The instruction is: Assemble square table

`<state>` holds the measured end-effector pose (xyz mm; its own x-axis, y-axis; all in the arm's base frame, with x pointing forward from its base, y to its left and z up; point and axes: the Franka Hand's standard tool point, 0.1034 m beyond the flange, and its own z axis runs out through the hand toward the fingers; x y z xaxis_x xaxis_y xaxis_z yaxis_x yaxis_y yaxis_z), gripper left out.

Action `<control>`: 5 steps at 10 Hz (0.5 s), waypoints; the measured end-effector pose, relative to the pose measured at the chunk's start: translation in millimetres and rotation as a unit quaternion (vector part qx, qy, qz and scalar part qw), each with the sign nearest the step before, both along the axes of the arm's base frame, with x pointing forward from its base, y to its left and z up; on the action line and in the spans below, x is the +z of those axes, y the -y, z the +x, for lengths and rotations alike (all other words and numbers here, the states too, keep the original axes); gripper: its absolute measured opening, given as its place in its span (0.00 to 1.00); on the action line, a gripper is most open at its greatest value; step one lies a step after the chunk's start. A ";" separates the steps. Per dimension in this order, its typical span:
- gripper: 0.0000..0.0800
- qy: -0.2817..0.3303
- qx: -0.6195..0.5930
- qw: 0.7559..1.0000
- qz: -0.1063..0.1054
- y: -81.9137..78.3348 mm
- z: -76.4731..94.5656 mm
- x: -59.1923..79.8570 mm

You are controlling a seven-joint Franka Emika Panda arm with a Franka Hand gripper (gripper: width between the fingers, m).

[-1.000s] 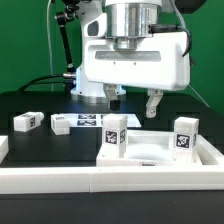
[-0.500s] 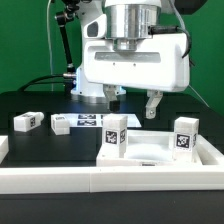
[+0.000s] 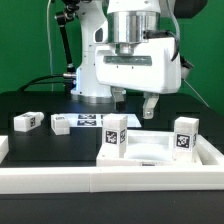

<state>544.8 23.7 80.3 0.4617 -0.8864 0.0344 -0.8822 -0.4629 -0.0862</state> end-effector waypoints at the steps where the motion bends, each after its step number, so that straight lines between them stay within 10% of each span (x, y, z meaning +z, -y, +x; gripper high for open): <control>1: 0.81 -0.001 -0.037 0.999 0.006 -1.1 -0.4 -0.9; 5: 0.81 -0.004 -0.177 0.984 0.023 -9.4 -2.3 -3.3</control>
Offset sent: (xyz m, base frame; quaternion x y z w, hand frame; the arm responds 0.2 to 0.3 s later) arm -0.0074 -0.0039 0.0021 -0.0242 0.0193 0.2657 0.9636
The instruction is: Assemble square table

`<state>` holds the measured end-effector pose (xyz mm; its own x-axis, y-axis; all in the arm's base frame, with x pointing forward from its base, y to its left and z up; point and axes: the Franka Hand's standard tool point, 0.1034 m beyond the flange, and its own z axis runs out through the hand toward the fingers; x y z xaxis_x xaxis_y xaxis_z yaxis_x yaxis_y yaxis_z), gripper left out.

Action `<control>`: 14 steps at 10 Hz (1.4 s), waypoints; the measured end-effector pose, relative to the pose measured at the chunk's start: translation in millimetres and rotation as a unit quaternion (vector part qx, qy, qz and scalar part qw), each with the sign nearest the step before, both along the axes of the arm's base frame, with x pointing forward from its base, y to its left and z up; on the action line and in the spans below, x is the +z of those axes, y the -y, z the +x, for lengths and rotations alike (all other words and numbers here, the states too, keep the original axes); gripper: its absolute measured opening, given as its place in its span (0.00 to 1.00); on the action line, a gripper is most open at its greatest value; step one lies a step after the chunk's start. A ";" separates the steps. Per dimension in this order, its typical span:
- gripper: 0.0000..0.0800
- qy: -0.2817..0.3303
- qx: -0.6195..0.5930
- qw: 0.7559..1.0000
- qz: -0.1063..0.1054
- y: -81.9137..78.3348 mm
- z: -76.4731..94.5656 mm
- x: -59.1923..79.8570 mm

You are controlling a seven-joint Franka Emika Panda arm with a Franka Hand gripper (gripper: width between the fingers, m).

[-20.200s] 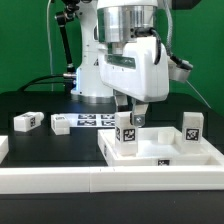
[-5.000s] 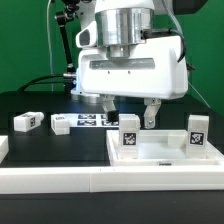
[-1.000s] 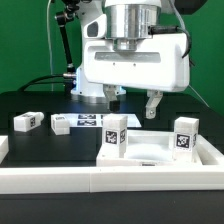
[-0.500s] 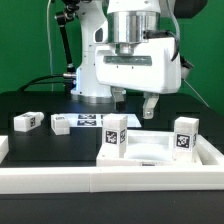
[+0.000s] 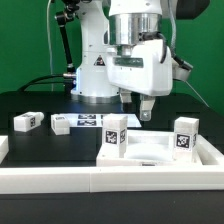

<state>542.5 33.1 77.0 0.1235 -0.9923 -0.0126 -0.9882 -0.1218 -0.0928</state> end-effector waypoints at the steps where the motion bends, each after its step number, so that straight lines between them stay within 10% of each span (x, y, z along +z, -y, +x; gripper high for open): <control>1: 0.81 -0.001 -0.044 0.999 0.003 -4.0 -3.6 -4.0; 14: 0.81 -0.026 -0.121 0.992 -0.007 -28.9 -49.9 -43.6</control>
Offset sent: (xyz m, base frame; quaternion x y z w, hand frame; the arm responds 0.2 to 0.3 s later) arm 0.0000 0.0000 0.0000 0.0000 0.0000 0.1938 0.9810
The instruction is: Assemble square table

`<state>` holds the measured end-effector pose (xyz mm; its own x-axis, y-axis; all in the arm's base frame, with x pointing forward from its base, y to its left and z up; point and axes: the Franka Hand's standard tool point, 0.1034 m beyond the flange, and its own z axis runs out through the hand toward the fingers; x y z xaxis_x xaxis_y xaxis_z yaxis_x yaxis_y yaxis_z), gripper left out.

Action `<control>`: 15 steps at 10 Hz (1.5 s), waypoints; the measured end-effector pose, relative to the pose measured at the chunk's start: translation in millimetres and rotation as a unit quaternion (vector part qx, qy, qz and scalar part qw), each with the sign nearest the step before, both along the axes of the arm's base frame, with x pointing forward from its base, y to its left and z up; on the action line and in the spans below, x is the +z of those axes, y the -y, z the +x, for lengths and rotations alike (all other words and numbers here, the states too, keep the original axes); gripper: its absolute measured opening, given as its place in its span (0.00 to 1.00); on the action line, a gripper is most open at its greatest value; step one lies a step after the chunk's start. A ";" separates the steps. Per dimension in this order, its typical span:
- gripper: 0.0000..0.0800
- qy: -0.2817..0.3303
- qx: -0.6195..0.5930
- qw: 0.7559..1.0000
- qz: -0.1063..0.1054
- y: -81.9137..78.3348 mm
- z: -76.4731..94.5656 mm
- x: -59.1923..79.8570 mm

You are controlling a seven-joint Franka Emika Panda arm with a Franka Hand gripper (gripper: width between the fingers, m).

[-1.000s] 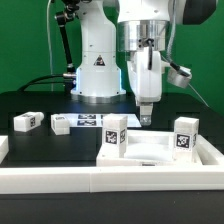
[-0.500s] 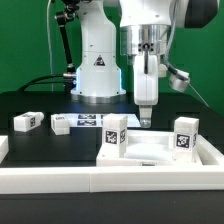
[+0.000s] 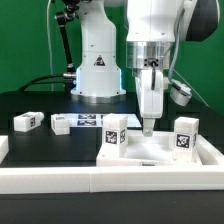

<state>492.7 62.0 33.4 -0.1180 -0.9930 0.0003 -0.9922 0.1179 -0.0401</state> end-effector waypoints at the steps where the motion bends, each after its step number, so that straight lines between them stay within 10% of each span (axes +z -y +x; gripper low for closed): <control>1: 0.81 0.000 0.000 1.000 0.000 -0.1 0.6 0.2; 9: 0.81 -0.011 0.018 1.000 -0.020 1.4 -11.7 -24.1; 14: 0.17 -0.011 0.030 0.999 -0.021 2.6 -12.0 -24.9; 15: 0.17 -0.009 0.030 0.999 -0.022 3.6 -10.8 -24.3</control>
Offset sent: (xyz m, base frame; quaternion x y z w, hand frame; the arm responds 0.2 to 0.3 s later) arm 0.0000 0.0000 0.0000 0.0000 0.0000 0.0000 1.0000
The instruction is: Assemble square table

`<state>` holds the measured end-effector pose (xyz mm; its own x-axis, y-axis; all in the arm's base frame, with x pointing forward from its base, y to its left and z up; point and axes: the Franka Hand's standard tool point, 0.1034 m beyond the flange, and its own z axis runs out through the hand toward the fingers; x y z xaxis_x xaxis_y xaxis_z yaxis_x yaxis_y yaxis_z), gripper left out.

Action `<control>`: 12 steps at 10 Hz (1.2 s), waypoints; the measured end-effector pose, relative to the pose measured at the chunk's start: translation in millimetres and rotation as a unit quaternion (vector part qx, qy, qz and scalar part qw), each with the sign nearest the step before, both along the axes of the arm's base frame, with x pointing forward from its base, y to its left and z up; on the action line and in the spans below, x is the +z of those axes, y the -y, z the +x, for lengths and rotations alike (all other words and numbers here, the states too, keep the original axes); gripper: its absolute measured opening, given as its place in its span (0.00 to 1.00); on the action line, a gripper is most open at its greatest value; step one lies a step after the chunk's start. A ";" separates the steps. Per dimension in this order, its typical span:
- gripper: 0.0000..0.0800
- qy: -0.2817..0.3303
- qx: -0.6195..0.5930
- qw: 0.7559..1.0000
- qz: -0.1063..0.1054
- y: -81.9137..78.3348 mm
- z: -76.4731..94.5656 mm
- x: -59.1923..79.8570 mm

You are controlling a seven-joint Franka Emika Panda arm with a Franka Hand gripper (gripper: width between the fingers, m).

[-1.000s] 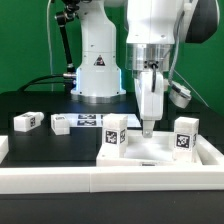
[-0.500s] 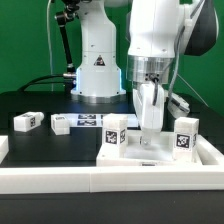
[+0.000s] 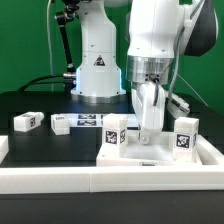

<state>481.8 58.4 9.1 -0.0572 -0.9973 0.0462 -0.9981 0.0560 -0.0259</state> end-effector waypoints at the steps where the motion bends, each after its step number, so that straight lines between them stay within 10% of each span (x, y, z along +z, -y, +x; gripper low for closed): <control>1: 0.07 0.001 0.000 1.000 0.000 -0.1 0.2 0.1; 10: 0.07 0.000 0.011 1.000 -0.001 1.2 0.5 0.3; 12: 0.07 -0.003 0.091 0.996 -0.006 23.2 3.8 2.2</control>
Offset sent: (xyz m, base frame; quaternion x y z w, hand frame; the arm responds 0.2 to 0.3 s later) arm 0.0000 0.0000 0.0000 0.0000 0.0000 0.0000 1.0000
